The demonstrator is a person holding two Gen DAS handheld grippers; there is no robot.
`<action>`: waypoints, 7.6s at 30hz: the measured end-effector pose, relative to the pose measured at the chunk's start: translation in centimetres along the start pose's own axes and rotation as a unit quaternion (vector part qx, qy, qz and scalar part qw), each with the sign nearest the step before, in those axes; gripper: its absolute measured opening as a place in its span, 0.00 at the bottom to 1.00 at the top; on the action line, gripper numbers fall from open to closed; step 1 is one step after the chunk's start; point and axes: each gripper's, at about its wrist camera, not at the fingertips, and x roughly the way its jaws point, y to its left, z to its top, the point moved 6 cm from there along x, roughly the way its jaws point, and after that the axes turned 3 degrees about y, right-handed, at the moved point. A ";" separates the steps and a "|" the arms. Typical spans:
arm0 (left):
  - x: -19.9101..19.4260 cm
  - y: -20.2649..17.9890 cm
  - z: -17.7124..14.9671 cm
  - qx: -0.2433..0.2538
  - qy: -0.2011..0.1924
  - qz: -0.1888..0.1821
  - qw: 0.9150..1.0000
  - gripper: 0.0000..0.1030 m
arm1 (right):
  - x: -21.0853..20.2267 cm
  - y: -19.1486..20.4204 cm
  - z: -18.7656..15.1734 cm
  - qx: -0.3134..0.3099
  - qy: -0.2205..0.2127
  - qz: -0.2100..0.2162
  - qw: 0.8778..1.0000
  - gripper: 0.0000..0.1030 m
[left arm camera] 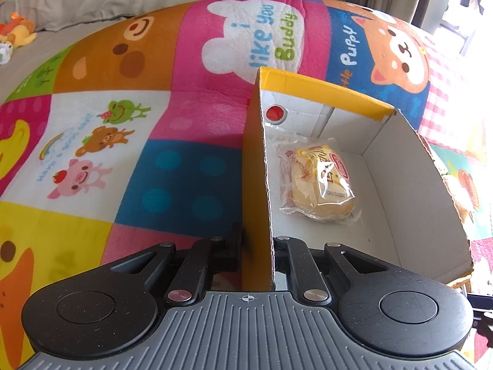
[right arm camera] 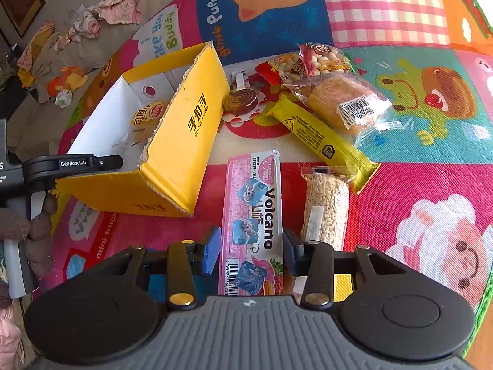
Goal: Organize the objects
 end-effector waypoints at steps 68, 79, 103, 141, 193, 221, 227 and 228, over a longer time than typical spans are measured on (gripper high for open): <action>-0.1 -0.1 -0.2 -0.001 -0.001 0.005 1.000 0.12 | -3.9 -6.0 2.0 0.036 -0.068 -0.081 0.994 0.63; -0.1 -0.1 -0.2 0.000 0.000 0.006 1.000 0.12 | -2.0 -4.1 0.6 0.018 -0.038 -0.049 0.998 0.64; -0.2 0.1 -0.3 -0.013 0.000 0.001 1.000 0.12 | 10.5 -0.7 17.2 0.027 -0.035 0.056 0.997 0.25; -0.3 0.3 -0.5 -0.022 -0.004 -0.007 1.000 0.13 | 10.2 -0.2 16.6 -0.015 -0.010 0.027 0.999 0.17; -0.6 -0.2 -1.0 -0.014 -0.011 -0.010 1.000 0.13 | -1.6 -7.3 5.1 0.026 -0.136 -0.027 0.990 0.72; -0.5 -0.2 -1.0 -0.026 -0.014 -0.015 0.999 0.13 | -2.6 -4.1 -4.2 -0.088 -0.097 -0.163 0.978 0.82; -0.5 -0.1 -1.0 -0.026 -0.014 -0.015 0.999 0.13 | -3.7 -5.2 -5.2 -0.046 -0.097 -0.120 0.987 0.96; -0.5 -0.1 -1.0 -0.026 -0.014 -0.015 0.999 0.13 | -3.8 -5.3 -5.4 -0.037 -0.097 -0.113 0.988 1.00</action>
